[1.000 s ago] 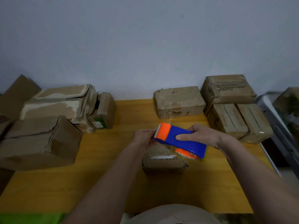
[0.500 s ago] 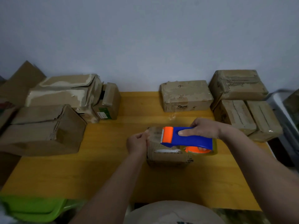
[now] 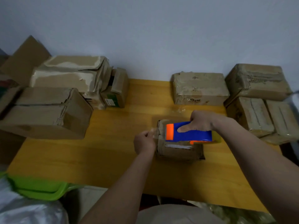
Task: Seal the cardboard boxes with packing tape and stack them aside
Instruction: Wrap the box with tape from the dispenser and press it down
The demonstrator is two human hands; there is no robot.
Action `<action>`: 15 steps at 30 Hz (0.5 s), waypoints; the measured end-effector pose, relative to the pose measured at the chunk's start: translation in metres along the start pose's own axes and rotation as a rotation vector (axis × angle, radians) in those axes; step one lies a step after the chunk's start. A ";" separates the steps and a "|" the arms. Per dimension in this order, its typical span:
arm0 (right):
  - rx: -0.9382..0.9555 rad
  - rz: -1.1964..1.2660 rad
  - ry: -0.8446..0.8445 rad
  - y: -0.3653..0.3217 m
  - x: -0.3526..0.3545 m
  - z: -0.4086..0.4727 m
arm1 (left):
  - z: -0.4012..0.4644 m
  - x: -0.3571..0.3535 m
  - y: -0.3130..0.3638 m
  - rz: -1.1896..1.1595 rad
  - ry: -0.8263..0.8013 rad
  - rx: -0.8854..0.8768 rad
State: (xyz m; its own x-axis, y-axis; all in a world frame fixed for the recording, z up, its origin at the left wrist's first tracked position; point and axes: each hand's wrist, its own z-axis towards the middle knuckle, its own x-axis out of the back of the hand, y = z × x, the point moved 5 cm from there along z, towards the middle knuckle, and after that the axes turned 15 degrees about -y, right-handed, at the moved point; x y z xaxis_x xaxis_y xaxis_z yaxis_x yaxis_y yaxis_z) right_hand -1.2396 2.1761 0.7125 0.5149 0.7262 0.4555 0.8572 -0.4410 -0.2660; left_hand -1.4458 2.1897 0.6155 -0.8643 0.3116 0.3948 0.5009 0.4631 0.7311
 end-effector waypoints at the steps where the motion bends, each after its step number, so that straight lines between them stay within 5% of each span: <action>1: -0.017 -0.012 0.002 -0.001 -0.001 0.002 | 0.002 -0.002 -0.002 -0.013 -0.008 0.006; 11: -0.123 -0.096 0.026 -0.006 -0.006 0.008 | 0.005 -0.016 -0.006 0.258 -0.034 -0.054; 15: -0.117 -0.088 0.018 -0.005 -0.007 0.010 | 0.019 -0.023 -0.036 0.391 -0.191 0.128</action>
State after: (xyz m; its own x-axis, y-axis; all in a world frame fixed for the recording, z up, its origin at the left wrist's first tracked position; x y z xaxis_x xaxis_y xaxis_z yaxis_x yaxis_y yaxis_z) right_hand -1.2474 2.1783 0.7025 0.4363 0.7559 0.4881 0.8919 -0.4351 -0.1234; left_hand -1.4433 2.1818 0.5701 -0.5915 0.6252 0.5091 0.7999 0.3758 0.4679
